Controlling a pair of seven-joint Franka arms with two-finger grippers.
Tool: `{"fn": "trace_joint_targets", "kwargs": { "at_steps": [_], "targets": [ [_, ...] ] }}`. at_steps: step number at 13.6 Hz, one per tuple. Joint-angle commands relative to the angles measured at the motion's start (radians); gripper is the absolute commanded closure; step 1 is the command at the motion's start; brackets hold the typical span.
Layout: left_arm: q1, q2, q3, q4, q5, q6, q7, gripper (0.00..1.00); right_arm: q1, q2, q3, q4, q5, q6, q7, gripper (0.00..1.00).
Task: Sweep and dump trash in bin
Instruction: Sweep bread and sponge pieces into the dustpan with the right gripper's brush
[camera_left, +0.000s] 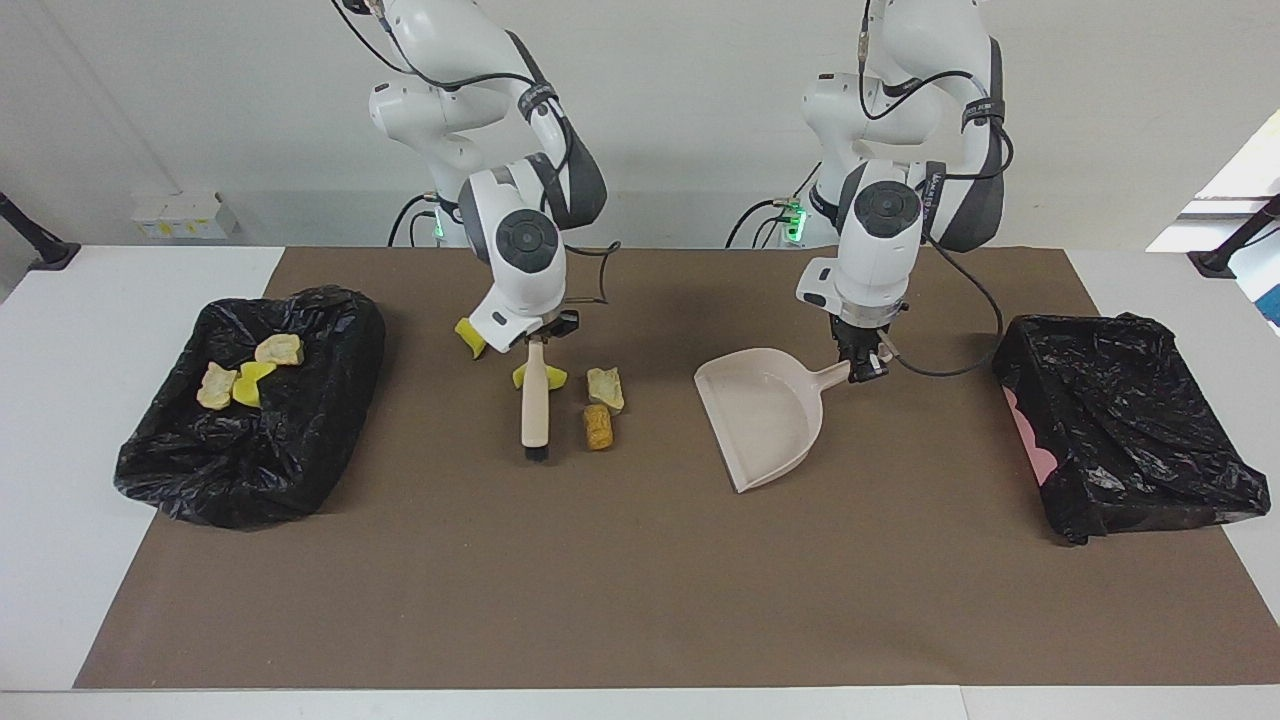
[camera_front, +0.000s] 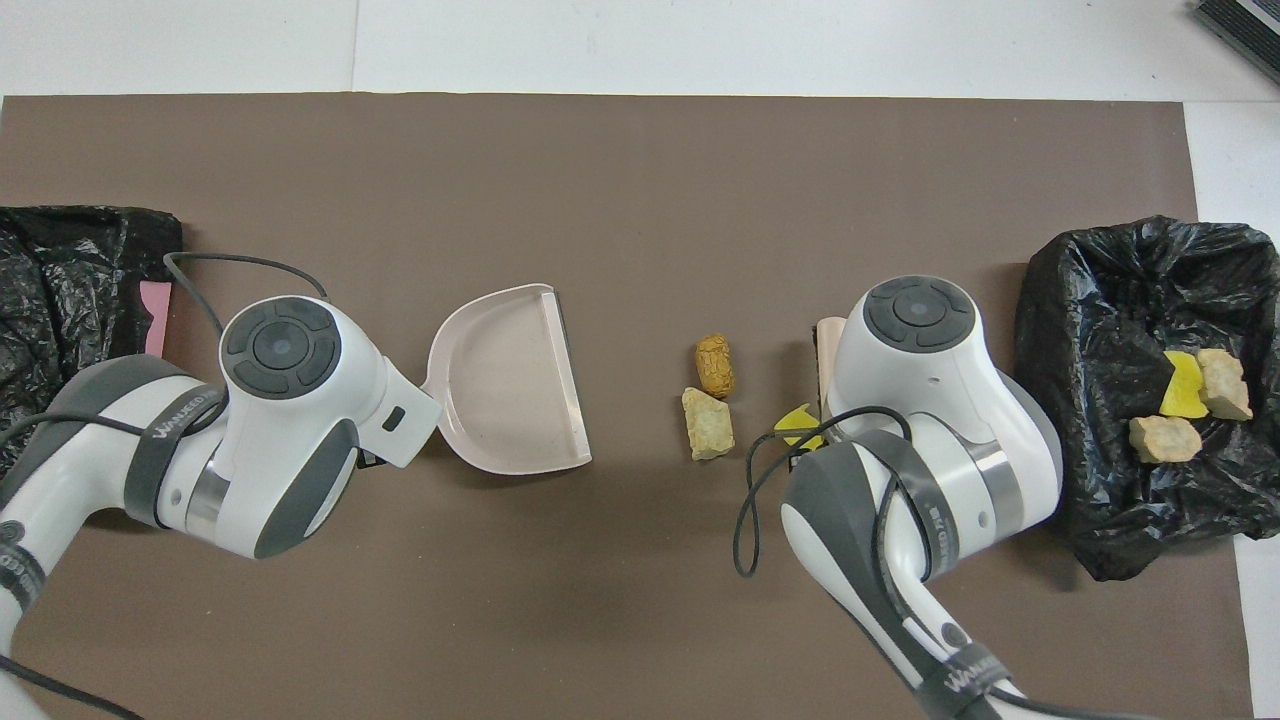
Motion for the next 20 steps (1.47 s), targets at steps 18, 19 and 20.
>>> {"fn": "trace_joint_targets", "kwargs": {
  "at_steps": [18, 19, 20],
  "targets": [
    [-0.119, -0.056, 0.000, -0.115, 0.028, 0.051, -0.066, 1.00, 0.227, 0.175, 0.016, -0.019, 0.143, 0.375, 0.121, 1.00],
    [-0.116, -0.056, 0.000, -0.115, 0.028, 0.054, -0.067, 1.00, 0.254, 0.191, 0.016, 0.001, 0.169, 0.388, 0.106, 1.00],
    [-0.115, -0.056, 0.000, -0.115, 0.028, 0.056, -0.067, 1.00, 0.279, 0.194, 0.016, 0.004, 0.188, 0.423, 0.084, 1.00]
  ]
}}
